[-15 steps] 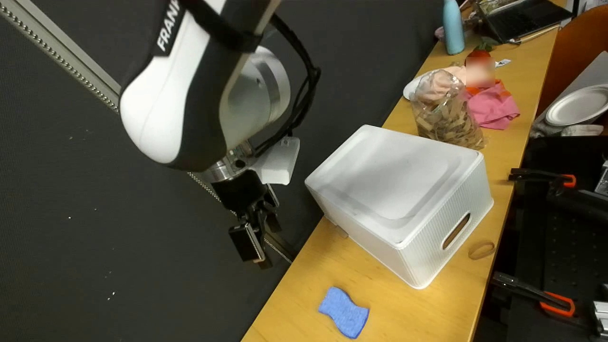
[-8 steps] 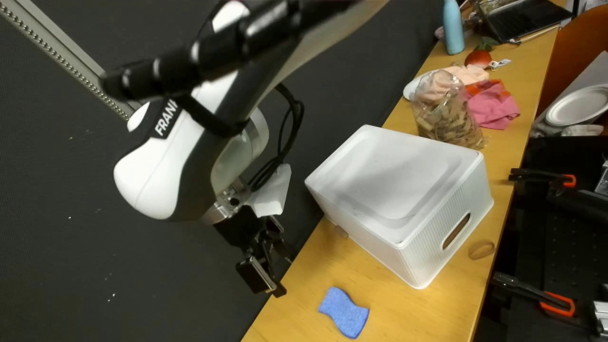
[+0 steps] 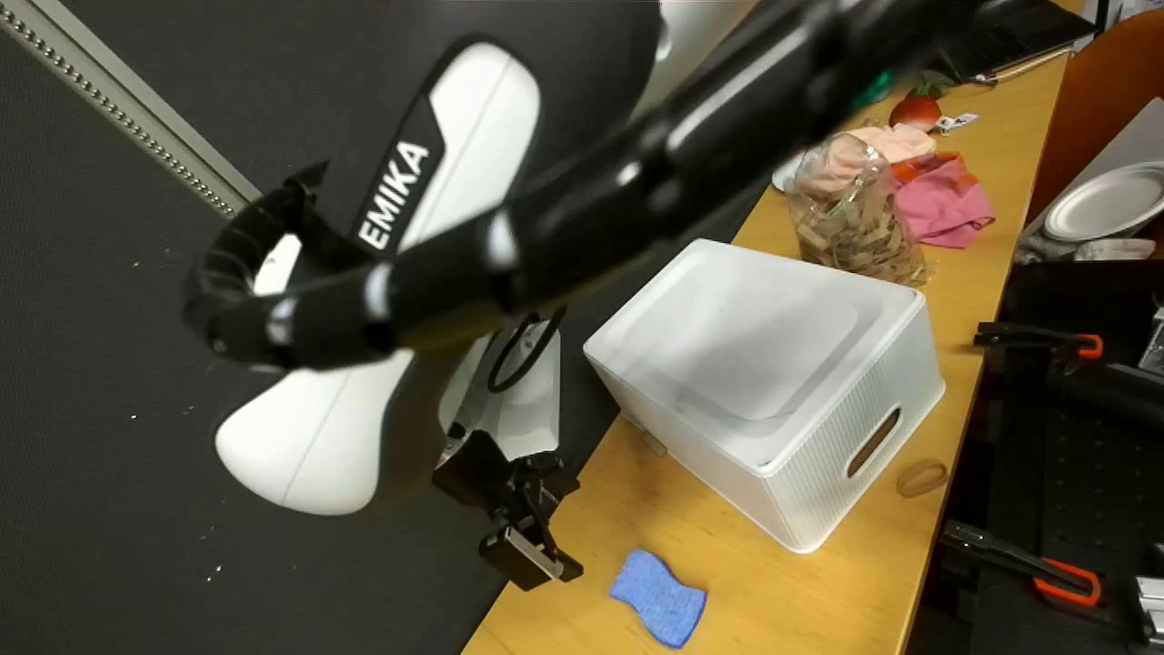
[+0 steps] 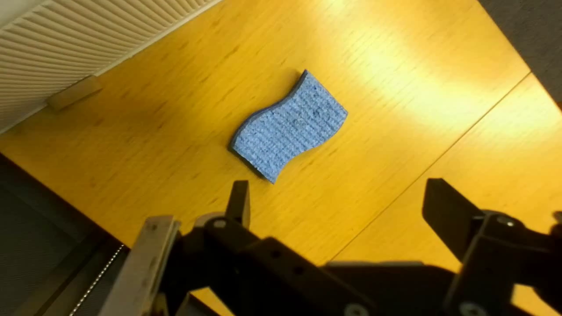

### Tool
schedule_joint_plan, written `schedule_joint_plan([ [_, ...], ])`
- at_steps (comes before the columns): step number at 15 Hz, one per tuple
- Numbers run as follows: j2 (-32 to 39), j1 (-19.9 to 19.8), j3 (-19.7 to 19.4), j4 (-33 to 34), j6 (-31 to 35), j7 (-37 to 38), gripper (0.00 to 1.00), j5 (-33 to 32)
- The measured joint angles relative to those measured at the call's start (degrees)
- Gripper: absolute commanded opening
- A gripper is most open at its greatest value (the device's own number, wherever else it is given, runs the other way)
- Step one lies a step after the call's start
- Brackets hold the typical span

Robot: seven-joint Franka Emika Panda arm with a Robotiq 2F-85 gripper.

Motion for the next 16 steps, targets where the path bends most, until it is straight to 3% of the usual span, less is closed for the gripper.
schedule_joint_plan([
  [8,-4.4,0.1,-0.3,-18.1,22.3,6.7,1.00,-5.0],
  [16,-3.2,0.0,-0.6,-27.1,33.8,9.8,1.00,-5.0],
])
